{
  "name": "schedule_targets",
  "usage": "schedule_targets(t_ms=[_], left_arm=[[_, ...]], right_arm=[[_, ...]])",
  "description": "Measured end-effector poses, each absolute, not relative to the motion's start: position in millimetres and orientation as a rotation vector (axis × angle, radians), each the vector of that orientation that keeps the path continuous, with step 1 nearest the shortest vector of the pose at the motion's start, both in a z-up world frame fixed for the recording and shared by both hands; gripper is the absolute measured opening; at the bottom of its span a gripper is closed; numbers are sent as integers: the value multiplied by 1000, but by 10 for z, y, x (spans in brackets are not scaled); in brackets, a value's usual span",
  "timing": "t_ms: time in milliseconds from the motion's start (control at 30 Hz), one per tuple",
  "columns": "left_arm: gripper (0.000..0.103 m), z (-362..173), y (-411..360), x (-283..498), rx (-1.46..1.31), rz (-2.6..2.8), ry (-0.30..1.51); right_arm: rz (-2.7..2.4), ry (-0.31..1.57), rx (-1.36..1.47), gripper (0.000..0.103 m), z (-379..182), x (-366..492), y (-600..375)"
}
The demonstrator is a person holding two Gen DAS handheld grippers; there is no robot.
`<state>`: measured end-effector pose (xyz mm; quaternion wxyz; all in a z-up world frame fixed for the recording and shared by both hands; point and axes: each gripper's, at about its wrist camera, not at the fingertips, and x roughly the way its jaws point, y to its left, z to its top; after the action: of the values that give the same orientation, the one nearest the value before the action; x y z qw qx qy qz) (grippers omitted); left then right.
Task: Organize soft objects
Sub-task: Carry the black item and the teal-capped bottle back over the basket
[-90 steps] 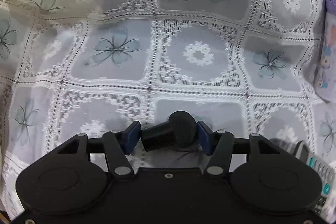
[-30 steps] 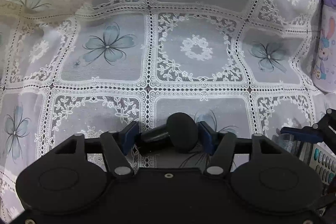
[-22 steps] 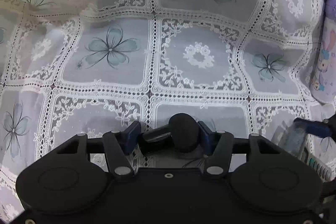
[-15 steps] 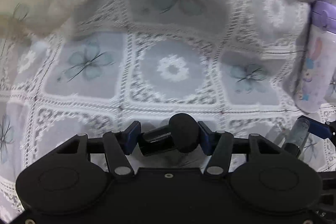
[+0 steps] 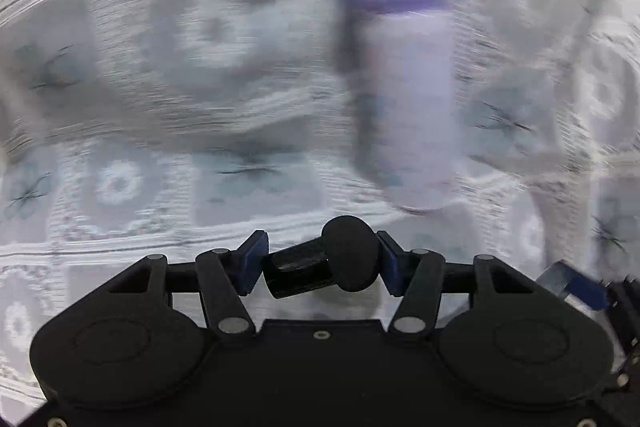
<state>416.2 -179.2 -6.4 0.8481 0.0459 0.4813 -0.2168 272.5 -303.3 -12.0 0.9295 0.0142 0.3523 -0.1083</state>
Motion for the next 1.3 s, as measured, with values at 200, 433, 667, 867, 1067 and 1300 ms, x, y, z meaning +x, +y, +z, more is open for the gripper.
schedule_targets(t_ms=[200,433,667,867,1067,1300], left_arm=[[55,-58,-2289,3749,163,-568,1019],[55,-17,-2473,3134,256,-664,1028],[55,28,-2250,2473,284,-716,1049],[55,256,-1742,2028,227,-661,1006],[55,427,-1122,1610,194,-544,939],[55,471,-488,1112,112,-411,891]], right_arm=[[-315,751,106,72,-186,2229,-3162],[-335,815,185,72,-307,1601,-3073],[-329,841,253,72,-303,875,-2858],[-274,877,257,72,-324,454,-2545],[-209,888,245,72,-288,99,-2225],[-178,840,250,72,-94,-103,-2072]])
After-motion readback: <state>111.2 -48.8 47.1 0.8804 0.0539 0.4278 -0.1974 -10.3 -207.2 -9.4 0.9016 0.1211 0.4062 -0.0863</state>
